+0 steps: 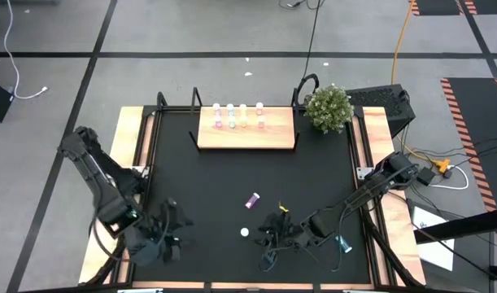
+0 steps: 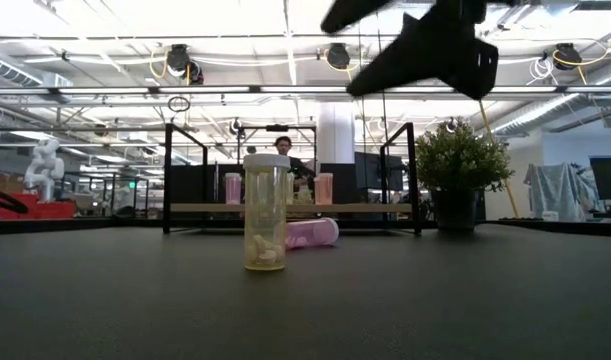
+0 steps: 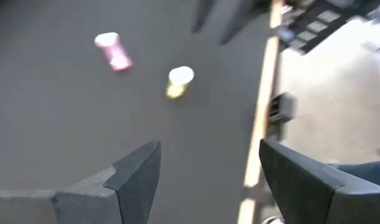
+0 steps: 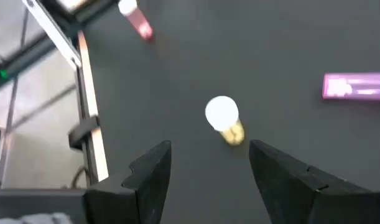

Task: Pick and place medicine bottles onto shelf by color
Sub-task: Put the pink medicine bottle on the shelf aligned with the other pink medicine bottle

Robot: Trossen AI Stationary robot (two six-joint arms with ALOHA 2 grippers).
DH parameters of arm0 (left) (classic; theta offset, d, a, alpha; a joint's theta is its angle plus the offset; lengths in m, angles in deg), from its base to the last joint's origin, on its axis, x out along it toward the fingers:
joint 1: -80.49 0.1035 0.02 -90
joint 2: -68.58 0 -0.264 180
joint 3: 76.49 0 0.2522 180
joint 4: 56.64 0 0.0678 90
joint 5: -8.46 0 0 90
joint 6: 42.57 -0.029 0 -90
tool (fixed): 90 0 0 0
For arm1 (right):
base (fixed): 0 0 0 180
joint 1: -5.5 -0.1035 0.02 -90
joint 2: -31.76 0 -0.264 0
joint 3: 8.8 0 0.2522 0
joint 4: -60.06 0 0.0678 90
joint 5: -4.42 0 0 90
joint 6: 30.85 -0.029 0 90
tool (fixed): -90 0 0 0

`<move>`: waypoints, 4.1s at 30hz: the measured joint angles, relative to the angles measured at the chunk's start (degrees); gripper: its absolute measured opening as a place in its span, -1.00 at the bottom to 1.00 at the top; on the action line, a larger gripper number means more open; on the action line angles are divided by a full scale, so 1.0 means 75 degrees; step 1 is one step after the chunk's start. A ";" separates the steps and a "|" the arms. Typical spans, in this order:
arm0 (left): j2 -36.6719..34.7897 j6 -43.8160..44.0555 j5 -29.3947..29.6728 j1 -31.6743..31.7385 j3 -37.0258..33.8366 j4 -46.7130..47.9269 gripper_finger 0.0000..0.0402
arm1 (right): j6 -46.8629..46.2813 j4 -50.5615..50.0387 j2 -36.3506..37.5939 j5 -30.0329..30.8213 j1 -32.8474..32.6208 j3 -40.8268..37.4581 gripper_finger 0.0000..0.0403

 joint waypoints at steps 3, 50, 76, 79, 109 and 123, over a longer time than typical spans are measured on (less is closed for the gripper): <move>0.0017 -0.0285 0.0008 0.0080 -0.0765 -0.1647 0.35 | 0.0161 -0.0425 0.0042 -0.0542 0.0068 0.0003 0.04; -0.1838 -0.1578 -0.2261 0.2849 -0.1681 -0.0363 0.35 | 0.5918 0.6791 -0.0838 -0.0277 0.1165 -0.0003 0.05; 0.0439 0.1449 -0.0146 0.1124 -0.1710 -0.1058 -0.35 | -0.0216 -0.0075 -0.0461 -0.1671 0.2460 -0.0006 0.04; 0.0577 0.1496 -0.0152 0.1416 -0.1712 -0.1286 -0.36 | -0.0739 -0.0259 -0.0448 -0.2478 0.2671 -0.0003 0.04; 0.0603 0.3364 -0.0143 0.2730 -0.1713 -0.2518 -0.37 | -0.0573 -0.1228 -0.0519 -0.4062 0.3330 -0.0006 0.01; 0.0603 0.2887 -0.0140 0.2933 -0.1713 -0.3185 -0.37 | 0.0610 -0.1198 -0.1064 -0.3698 0.3712 -0.0009 0.01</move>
